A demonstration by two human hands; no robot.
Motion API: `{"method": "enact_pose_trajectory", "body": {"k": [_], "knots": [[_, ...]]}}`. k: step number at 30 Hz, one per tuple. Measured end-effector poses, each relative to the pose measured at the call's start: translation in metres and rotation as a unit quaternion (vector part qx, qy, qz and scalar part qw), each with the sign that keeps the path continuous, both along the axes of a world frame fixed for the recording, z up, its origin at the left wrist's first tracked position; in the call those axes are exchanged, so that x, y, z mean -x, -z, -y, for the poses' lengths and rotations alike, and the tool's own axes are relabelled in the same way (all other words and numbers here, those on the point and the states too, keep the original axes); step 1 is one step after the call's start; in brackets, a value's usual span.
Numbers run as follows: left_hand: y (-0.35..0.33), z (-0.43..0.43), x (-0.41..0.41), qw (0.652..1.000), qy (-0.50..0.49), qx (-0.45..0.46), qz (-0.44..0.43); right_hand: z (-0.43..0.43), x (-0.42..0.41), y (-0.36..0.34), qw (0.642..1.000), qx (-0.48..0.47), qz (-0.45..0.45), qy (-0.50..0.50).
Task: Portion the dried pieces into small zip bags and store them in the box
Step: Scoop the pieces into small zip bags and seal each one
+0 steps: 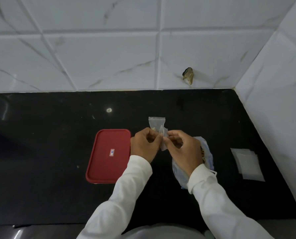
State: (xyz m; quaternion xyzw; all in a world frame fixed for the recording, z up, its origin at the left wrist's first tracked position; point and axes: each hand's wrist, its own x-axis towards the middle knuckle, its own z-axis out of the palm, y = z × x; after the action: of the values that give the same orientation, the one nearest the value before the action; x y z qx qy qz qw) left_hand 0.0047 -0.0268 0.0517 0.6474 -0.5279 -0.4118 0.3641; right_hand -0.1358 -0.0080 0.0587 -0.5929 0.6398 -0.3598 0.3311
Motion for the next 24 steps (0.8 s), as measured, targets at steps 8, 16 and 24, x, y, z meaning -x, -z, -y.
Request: {"method": "enact_pose_trajectory", "body": {"k": [8, 16, 24], "knots": [[-0.003, 0.002, -0.001, 1.0, 0.002, -0.016, 0.02, -0.003, 0.001, 0.003, 0.999, -0.011, -0.032, 0.015], [-0.003, 0.006, 0.002, 0.995, 0.016, -0.002, 0.095, 0.004, -0.007, 0.002, 0.993, -0.047, -0.105, 0.012], [-0.002, 0.004, 0.001, 0.992, 0.038, -0.007, 0.12, 0.01, 0.001, -0.002, 0.985, -0.06, -0.16, 0.035]]}}
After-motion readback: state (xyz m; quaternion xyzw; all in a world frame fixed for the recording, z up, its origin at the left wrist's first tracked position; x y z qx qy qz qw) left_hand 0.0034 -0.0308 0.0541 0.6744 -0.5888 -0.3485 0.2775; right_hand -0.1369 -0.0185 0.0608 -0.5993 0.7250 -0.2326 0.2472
